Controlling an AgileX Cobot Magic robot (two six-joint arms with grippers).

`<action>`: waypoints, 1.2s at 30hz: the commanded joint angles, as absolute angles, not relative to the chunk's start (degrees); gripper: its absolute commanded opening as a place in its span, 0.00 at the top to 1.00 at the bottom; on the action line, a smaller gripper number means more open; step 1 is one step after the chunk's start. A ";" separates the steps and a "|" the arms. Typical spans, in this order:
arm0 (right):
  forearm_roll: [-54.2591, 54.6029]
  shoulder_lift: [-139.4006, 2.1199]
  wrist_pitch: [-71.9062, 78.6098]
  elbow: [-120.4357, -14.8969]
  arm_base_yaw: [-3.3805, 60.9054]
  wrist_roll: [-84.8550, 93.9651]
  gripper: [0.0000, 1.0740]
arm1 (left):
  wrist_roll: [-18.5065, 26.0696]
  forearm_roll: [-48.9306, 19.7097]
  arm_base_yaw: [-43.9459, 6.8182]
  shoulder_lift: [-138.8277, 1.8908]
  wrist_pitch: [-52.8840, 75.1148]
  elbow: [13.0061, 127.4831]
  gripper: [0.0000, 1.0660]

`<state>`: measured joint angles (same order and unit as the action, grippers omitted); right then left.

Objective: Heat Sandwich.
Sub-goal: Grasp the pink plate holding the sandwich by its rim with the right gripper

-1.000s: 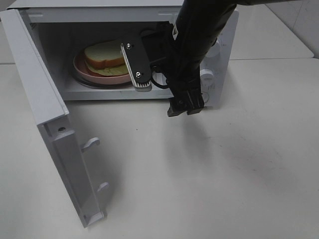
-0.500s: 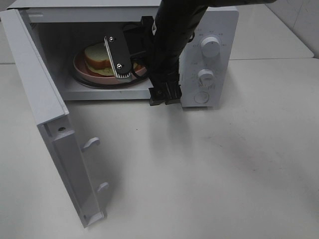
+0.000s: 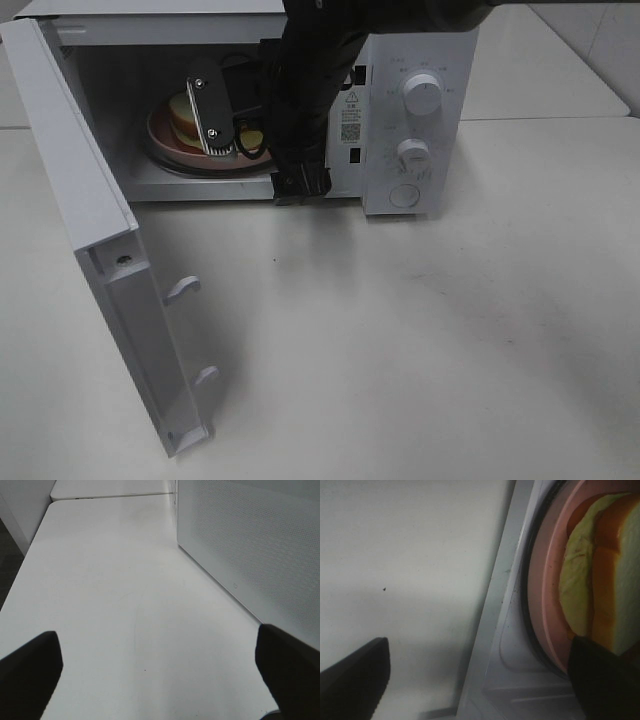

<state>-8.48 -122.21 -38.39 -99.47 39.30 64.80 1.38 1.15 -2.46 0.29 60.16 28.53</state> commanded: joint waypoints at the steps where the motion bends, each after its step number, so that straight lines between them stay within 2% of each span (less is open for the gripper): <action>1: -8.31 -124.45 -37.87 -101.99 39.30 64.17 0.16 | 1.20 0.86 -2.41 1.72 59.47 28.30 0.05; 36: -8.71 -139.97 -41.31 -122.50 38.16 64.23 0.17 | 1.20 0.86 -2.41 1.72 59.47 28.30 0.05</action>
<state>-8.71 -139.46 -40.62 -121.64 38.45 64.80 1.38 1.15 -2.46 0.29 60.16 28.53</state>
